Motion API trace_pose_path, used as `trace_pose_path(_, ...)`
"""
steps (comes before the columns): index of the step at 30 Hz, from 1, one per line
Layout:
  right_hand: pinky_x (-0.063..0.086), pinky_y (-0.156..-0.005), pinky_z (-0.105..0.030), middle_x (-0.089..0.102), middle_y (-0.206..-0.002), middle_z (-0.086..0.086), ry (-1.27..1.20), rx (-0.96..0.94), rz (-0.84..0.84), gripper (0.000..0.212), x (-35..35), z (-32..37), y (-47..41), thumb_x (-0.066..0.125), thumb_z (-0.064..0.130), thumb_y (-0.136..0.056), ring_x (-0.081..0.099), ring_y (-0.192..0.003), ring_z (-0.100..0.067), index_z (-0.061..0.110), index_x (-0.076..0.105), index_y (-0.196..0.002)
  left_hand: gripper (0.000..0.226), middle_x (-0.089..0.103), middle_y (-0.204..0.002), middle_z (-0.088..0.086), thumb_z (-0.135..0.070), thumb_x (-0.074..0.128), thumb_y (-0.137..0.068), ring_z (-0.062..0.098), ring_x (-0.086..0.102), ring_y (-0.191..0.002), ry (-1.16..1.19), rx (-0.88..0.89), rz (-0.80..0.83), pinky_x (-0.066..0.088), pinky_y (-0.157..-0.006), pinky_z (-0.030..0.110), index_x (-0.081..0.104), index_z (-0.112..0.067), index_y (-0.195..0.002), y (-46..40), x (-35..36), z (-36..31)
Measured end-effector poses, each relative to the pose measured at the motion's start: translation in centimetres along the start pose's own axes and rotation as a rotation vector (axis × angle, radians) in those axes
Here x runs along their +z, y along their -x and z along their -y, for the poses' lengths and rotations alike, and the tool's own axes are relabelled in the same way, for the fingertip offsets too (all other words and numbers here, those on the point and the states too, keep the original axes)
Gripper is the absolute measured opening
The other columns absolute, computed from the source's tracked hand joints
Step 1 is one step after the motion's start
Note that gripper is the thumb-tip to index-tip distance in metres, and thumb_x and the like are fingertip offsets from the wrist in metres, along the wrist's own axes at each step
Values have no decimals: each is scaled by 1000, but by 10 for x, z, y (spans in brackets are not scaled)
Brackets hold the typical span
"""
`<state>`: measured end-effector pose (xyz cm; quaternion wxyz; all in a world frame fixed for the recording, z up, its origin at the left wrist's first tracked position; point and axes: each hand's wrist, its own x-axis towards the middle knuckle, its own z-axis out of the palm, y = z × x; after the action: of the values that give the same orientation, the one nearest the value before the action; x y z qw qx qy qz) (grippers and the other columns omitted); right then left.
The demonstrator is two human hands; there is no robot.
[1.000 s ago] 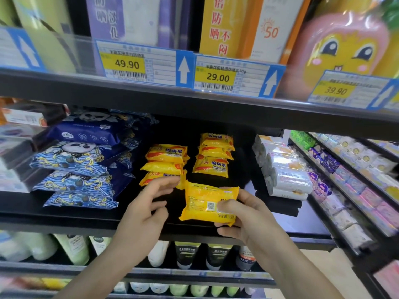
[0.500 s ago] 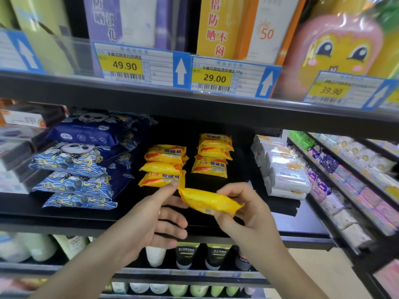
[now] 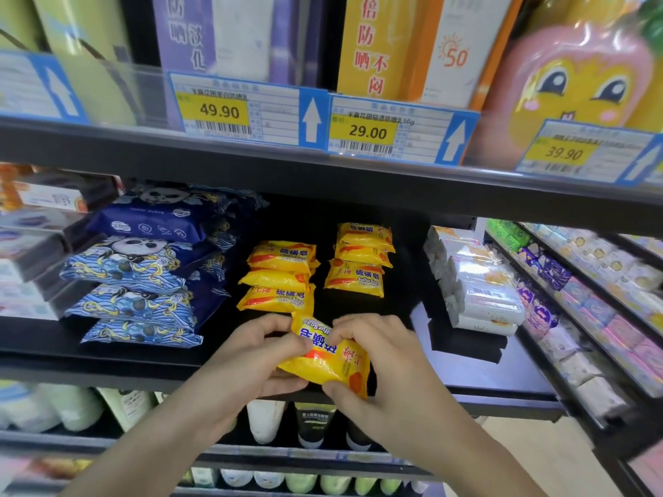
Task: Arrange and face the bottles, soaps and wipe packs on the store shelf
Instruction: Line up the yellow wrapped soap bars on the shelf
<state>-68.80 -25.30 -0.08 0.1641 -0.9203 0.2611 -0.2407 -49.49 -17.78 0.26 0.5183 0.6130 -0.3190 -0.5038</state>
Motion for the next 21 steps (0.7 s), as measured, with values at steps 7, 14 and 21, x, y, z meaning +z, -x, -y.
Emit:
trace_pose_path(7,41,-102,-38,56,-125,24,47,-38,-23,44,13,-2,-37,69,40,-82,50,-116,-6,43,55,-123,24,79,-104,5,-20,69,-96,21,78,-92,70,76,-154,61,-82,38,65,-22,-119,10,-16,2)
trace_pose_path(14,37,-103,-41,59,-127,17,166,-103,35,45,38,4,-79,65,34,-84,49,-116,-15,37,60,-129,43,57,-122,-29,-27,65,-94,-11,52,-118,-529,451,-362,48,-96,20,50,-52,-125,36,-39,21)
trace_pose_path(21,36,-97,-38,63,-127,15,266,-137,50,42,66,10,-94,61,32,-85,45,-120,-18,31,65,-126,43,44,-129,-35,-43,55,-92,-5,53,-109,-730,498,-340,54,-93,35,43,-56,-130,38,-39,27)
